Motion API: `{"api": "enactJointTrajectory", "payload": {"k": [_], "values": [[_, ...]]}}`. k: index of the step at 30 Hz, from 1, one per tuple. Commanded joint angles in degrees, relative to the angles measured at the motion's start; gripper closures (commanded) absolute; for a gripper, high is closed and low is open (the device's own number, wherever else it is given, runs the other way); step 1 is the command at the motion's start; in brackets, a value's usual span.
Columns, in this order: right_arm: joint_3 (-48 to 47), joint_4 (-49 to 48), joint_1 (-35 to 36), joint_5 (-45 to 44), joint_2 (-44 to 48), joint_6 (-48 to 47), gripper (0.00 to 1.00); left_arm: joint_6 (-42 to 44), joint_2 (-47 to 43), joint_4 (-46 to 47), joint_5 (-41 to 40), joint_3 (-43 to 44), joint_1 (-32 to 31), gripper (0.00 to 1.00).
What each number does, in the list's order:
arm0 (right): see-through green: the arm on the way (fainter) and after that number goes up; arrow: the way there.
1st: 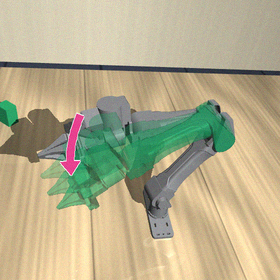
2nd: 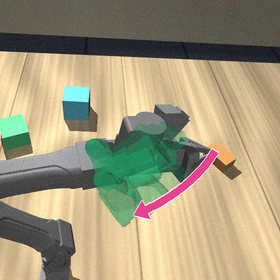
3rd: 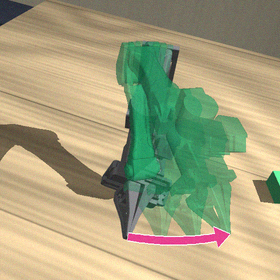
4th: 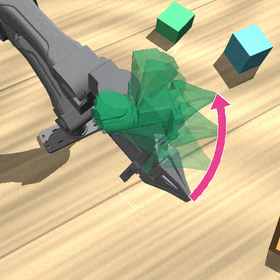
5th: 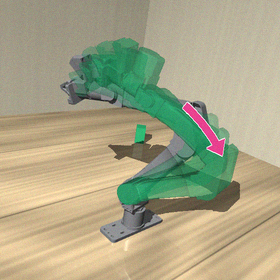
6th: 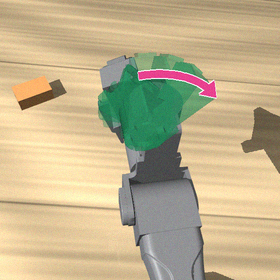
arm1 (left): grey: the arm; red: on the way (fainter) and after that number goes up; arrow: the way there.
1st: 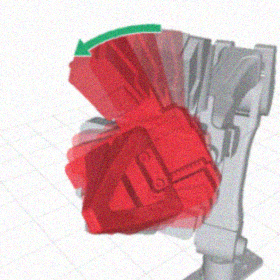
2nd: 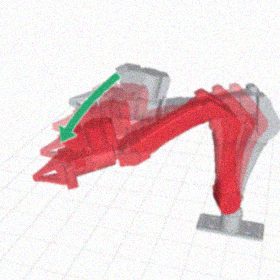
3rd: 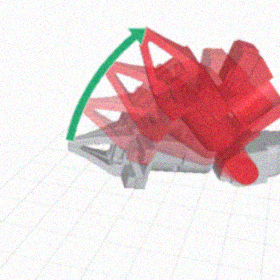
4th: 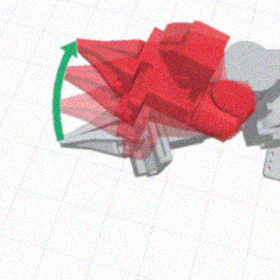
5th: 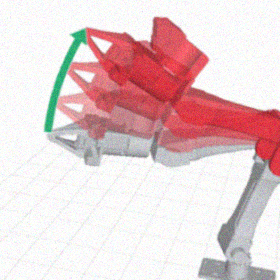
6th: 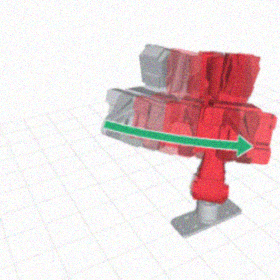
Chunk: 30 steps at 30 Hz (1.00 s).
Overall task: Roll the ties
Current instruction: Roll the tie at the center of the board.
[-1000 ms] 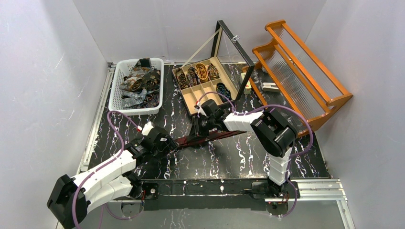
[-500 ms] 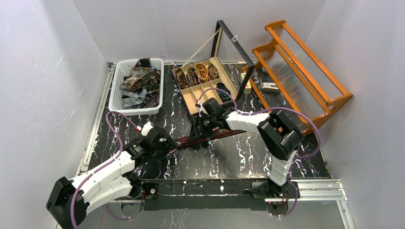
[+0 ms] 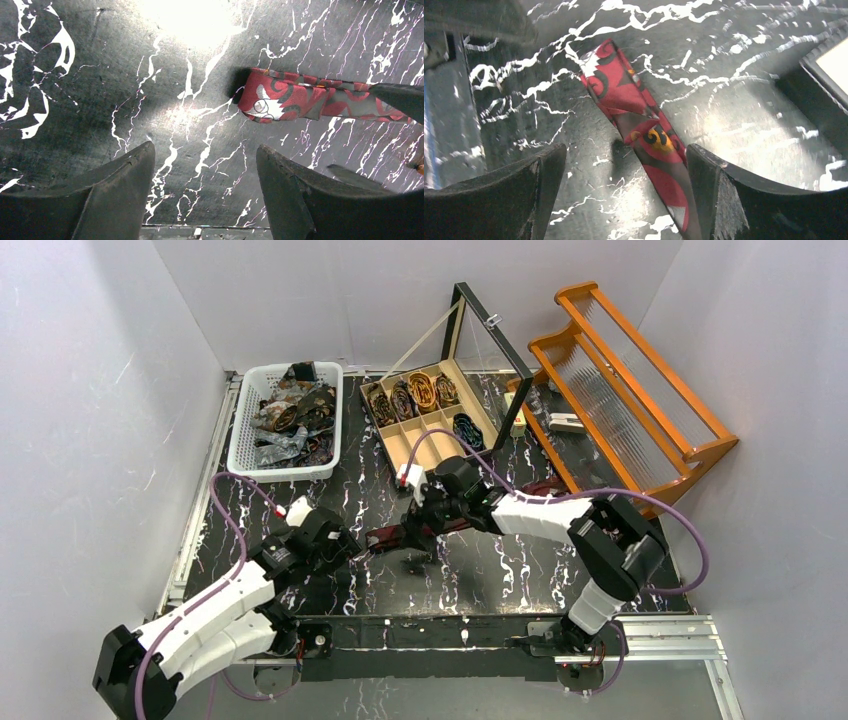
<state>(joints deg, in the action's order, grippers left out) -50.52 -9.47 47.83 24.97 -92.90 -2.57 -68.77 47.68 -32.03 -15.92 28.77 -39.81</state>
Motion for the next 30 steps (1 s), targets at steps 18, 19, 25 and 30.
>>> {"api": "enactJointTrajectory", "payload": {"k": [18,19,25,30], "values": [[-10.3,-4.9,4.1,10.0,-16.4,-28.8,0.12,0.9,-4.6,-5.0,-2.1,0.4,0.5,0.28],[-10.1,-4.9,4.1,10.1,-16.7,-29.2,0.13,0.8,-4.9,-5.2,-2.1,0.3,0.4,0.28],[-10.2,-5.1,4.0,10.2,-19.1,-29.8,0.29,0.3,-6.1,-5.5,-2.2,-0.4,0.4,0.28],[-10.4,-6.1,4.0,10.4,-20.2,-27.8,0.44,0.1,-6.5,-5.8,-2.6,-0.4,0.4,0.28]]}}
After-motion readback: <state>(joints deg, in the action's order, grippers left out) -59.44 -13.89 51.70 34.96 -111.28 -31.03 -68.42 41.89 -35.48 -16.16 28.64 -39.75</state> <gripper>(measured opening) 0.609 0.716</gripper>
